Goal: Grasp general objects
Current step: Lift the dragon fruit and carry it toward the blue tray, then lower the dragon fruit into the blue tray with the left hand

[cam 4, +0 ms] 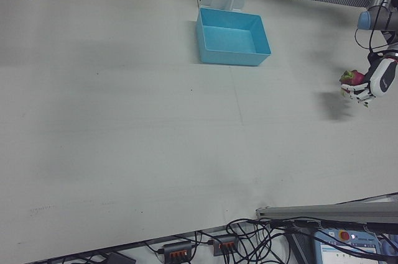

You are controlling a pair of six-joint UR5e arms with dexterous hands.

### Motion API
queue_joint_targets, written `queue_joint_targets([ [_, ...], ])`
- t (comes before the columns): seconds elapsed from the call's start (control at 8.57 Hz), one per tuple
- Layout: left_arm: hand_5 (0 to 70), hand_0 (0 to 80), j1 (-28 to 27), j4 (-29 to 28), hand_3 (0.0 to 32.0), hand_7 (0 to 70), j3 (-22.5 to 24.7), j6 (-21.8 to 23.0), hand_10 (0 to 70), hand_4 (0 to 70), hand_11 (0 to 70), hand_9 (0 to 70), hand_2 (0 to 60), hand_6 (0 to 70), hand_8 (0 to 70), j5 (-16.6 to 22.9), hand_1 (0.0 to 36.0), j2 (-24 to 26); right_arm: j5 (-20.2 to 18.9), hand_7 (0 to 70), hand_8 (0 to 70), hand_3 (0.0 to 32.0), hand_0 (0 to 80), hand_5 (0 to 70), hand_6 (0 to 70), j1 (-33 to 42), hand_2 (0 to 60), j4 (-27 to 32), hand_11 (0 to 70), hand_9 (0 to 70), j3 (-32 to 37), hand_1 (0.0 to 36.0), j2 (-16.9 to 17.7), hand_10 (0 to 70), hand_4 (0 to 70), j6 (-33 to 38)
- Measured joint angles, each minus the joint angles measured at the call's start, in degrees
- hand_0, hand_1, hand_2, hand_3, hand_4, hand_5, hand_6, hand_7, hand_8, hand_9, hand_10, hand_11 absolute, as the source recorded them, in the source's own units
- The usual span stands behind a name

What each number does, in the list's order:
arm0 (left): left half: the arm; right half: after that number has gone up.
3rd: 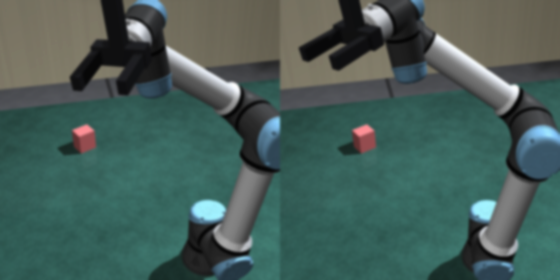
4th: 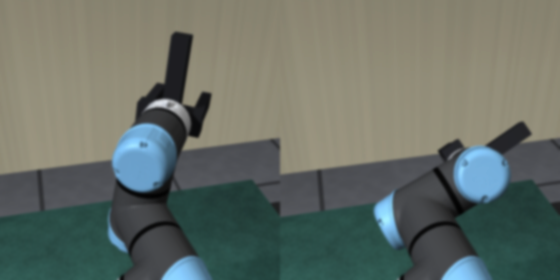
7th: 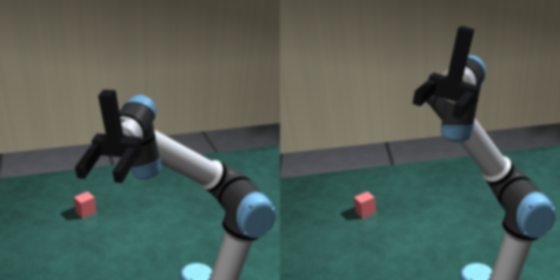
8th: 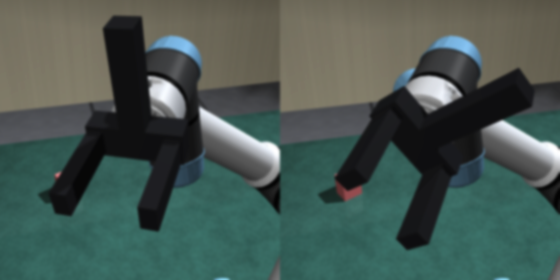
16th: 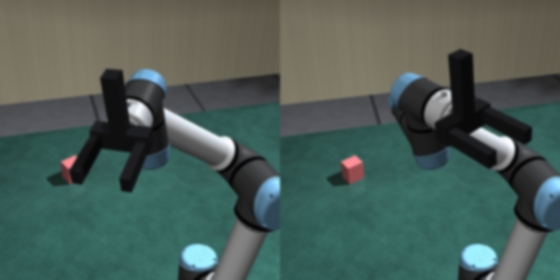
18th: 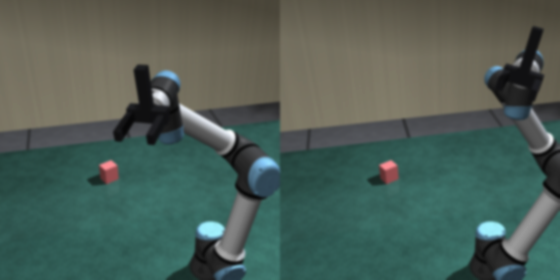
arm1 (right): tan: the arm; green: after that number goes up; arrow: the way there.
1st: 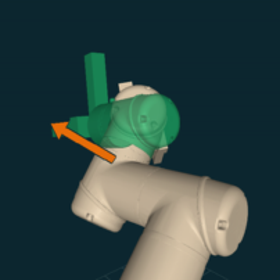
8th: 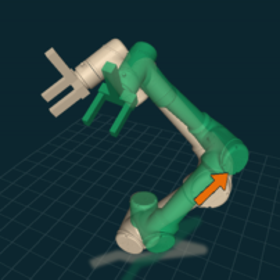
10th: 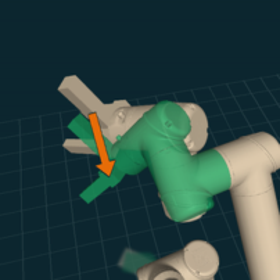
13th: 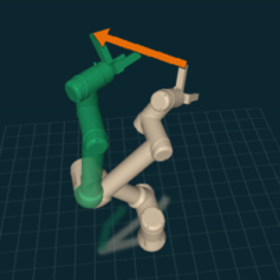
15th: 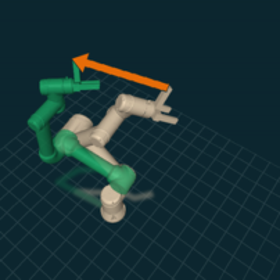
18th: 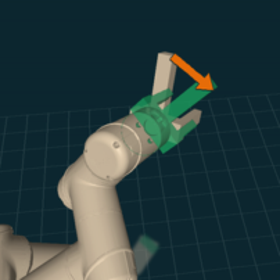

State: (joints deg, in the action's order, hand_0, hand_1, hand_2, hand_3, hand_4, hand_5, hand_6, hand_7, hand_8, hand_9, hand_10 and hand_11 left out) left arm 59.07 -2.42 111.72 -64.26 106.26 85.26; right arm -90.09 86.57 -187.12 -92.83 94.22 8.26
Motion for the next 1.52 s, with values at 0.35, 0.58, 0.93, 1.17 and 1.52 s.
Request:
queue_joint_targets([
  [0.35, 70.0, 80.0, -3.36, -2.82, 0.0, 70.0, 7.08, 9.41, 70.0, 70.0, 70.0, 70.0, 60.0, 70.0, 70.0, 3.39, 36.0, -0.06, 0.00, 0.0, 0.0, 0.0, 0.0, 0.0, 0.0, 0.00, 0.0, 0.00, 0.0, 0.0, -0.06, 0.0, 0.00, 0.0, 0.0, 0.00],
  [0.58, 70.0, 80.0, -9.85, -4.32, 0.0, 70.0, 11.14, 13.21, 70.0, 70.0, 70.0, 70.0, 60.0, 70.0, 70.0, 2.30, 36.0, 0.45, 0.00, 0.0, 0.0, 0.0, 0.0, 0.0, 0.0, 0.00, 0.0, 0.00, 0.0, 0.0, -0.06, 0.0, 0.00, 0.0, 0.0, 0.00],
  [0.93, 70.0, 80.0, -22.95, -3.75, 0.0, 70.0, 14.60, 14.62, 70.0, 70.0, 70.0, 70.0, 60.0, 70.0, 70.0, -3.23, 36.0, 5.31, 0.00, 0.0, 0.0, 0.0, 0.0, 0.0, 0.0, 0.00, 0.0, 0.00, 0.0, 0.0, -0.07, 0.0, 0.00, 0.0, 0.0, 0.00],
  [1.17, 70.0, 80.0, -32.10, 0.71, 0.0, 70.0, 14.45, 14.23, 70.0, 70.0, 70.0, 70.0, 60.0, 70.0, 70.0, -6.63, 36.0, 14.56, 0.00, 0.0, 0.0, 0.0, 0.0, 0.0, 0.0, 0.00, 0.0, 0.00, 0.0, 0.0, -0.04, 0.0, 0.00, 0.0, 0.0, 0.00],
  [1.52, 70.0, 80.0, -39.66, 4.76, 0.0, 70.0, 11.69, 13.84, 70.0, 70.0, 70.0, 70.0, 60.0, 70.0, 70.0, -9.82, 36.0, 25.46, 0.00, 0.0, 0.0, 0.0, 0.0, 0.0, 0.0, 0.00, 0.0, 0.00, 0.0, 0.0, 0.01, 0.0, 0.00, 0.0, 0.0, 0.00],
])
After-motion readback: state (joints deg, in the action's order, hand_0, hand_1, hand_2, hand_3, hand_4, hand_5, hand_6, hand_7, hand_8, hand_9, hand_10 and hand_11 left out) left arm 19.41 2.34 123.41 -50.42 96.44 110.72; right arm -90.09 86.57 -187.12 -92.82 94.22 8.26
